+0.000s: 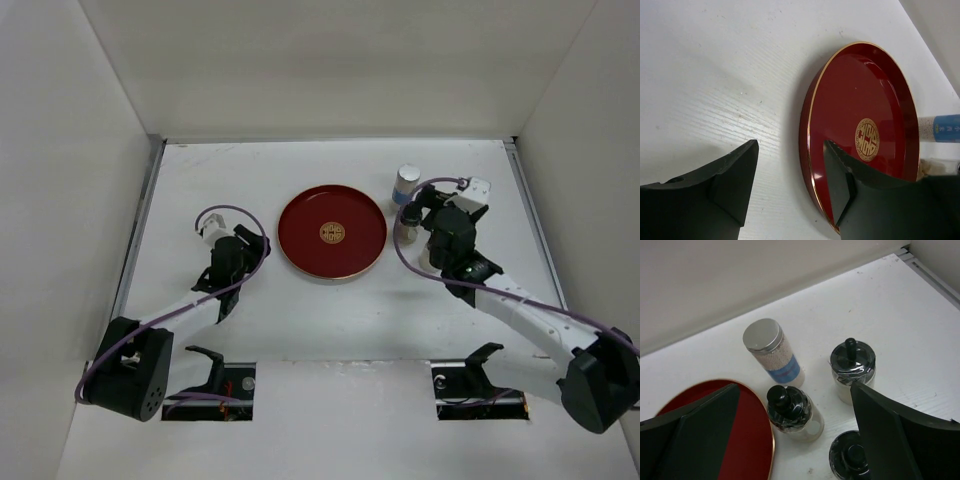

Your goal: Organize the condiment bottles

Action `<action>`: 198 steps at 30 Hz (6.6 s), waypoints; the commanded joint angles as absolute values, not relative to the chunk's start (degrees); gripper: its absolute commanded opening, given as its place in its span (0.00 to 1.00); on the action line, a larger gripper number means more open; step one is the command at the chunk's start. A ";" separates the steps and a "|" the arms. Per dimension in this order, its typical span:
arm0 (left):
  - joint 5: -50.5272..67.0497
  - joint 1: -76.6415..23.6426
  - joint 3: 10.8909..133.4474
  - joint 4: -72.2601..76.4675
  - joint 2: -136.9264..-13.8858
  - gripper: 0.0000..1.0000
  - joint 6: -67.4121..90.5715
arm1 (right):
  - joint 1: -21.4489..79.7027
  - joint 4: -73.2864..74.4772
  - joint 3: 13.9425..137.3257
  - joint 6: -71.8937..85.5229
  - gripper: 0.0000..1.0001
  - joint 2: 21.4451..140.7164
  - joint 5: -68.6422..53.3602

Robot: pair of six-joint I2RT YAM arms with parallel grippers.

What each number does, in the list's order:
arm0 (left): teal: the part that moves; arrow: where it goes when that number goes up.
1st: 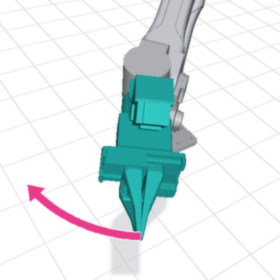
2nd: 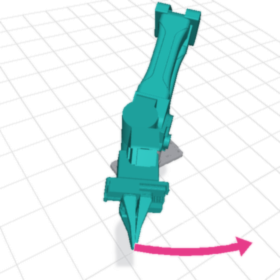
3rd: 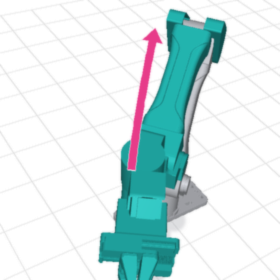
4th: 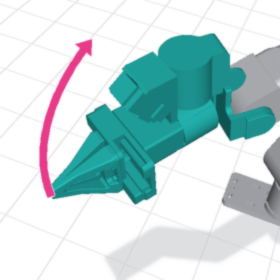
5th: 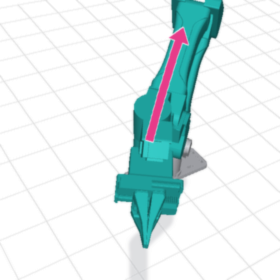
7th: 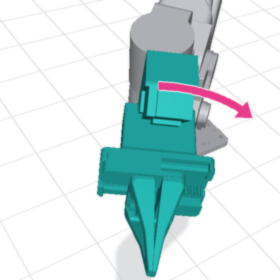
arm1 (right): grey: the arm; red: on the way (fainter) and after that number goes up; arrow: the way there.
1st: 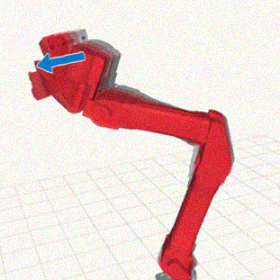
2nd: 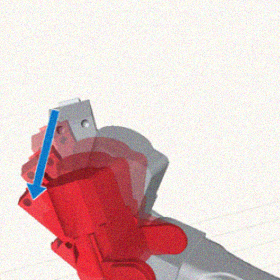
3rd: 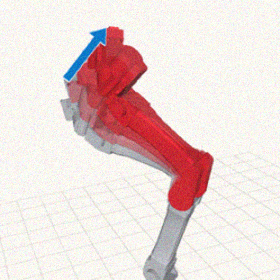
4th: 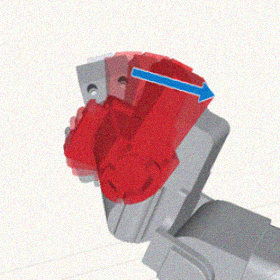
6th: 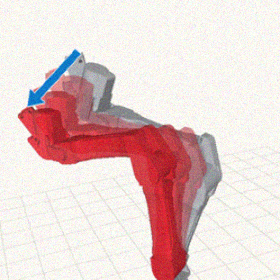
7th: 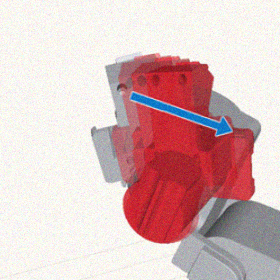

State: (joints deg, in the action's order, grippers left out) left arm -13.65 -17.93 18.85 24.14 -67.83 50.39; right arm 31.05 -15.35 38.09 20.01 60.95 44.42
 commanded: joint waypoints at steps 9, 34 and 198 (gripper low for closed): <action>-10.81 -16.57 16.26 31.64 -65.66 0.53 50.98 | 31.86 -17.49 49.74 16.09 1.00 71.44 33.76; -8.35 -15.95 15.21 35.42 -67.85 0.53 52.30 | 18.50 -2.99 76.20 14.59 1.00 101.86 20.22; -6.50 -13.31 12.74 39.29 -68.47 0.54 55.81 | 40.55 -5.52 44.81 22.23 0.60 68.80 38.69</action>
